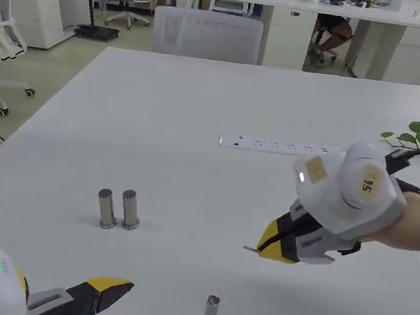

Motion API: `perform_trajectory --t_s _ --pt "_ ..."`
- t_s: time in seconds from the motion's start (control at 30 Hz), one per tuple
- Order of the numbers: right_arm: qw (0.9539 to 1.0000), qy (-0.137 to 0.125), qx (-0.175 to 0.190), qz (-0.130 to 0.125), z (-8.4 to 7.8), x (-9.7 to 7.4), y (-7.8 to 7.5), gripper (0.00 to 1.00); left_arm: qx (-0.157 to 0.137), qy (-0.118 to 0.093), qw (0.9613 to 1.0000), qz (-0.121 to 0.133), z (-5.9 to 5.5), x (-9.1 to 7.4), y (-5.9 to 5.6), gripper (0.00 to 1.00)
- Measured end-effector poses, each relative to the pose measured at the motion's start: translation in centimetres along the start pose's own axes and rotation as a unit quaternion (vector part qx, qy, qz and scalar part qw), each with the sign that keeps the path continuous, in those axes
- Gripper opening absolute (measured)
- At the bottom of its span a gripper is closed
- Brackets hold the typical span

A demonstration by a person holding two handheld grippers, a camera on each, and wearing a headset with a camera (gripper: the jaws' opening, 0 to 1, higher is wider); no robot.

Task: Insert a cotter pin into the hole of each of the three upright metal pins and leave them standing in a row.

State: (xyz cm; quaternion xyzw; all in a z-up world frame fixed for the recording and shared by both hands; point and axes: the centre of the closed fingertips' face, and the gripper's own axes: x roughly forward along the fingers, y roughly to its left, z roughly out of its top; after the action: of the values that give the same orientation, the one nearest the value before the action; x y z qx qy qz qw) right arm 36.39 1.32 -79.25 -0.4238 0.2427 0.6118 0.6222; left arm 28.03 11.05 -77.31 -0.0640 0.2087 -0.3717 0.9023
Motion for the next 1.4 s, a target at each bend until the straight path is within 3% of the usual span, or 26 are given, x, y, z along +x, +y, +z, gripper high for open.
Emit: perform_trajectory --t_s 0.23,0.5,0.73,0.87,1.07,1.13,1.4 --pt "0.9994 -0.029 -0.020 0.002 2.3 -0.5 1.7 0.02 -0.014 -0.012 0.9998 -0.007 0.7 0.3 -0.2 0.42" --pt "0.9980 -0.055 -0.030 0.001 3.6 -0.8 3.3 0.02 -0.021 -0.023 0.9993 -0.019 1.7 1.1 -0.9 0.35" --pt "0.9972 -0.069 -0.030 -0.005 4.2 -0.9 4.4 0.02 -0.056 -0.013 0.9979 -0.029 1.5 2.1 -1.4 0.27" --pt "0.9968 -0.073 -0.031 -0.006 4.3 -0.9 4.9 0.02 -0.086 -0.006 0.9953 -0.044 1.4 2.5 -2.1 0.25" --pt "0.9966 -0.076 -0.032 0.004 4.5 -0.9 6.1 0.02 -0.109 -0.007 0.9928 -0.049 1.5 2.7 -2.5 0.19" --pt "0.9966 -0.077 -0.030 0.007 4.6 -0.9 6.4 0.02 -0.145 -0.012 0.9875 -0.061 1.7 2.9 -3.0 0.15" --pt "0.9964 -0.073 -0.041 0.009 4.9 -1.2 7.1 0.02 -0.158 -0.005 0.9841 -0.081 1.4 3.3 -4.0 0.13"
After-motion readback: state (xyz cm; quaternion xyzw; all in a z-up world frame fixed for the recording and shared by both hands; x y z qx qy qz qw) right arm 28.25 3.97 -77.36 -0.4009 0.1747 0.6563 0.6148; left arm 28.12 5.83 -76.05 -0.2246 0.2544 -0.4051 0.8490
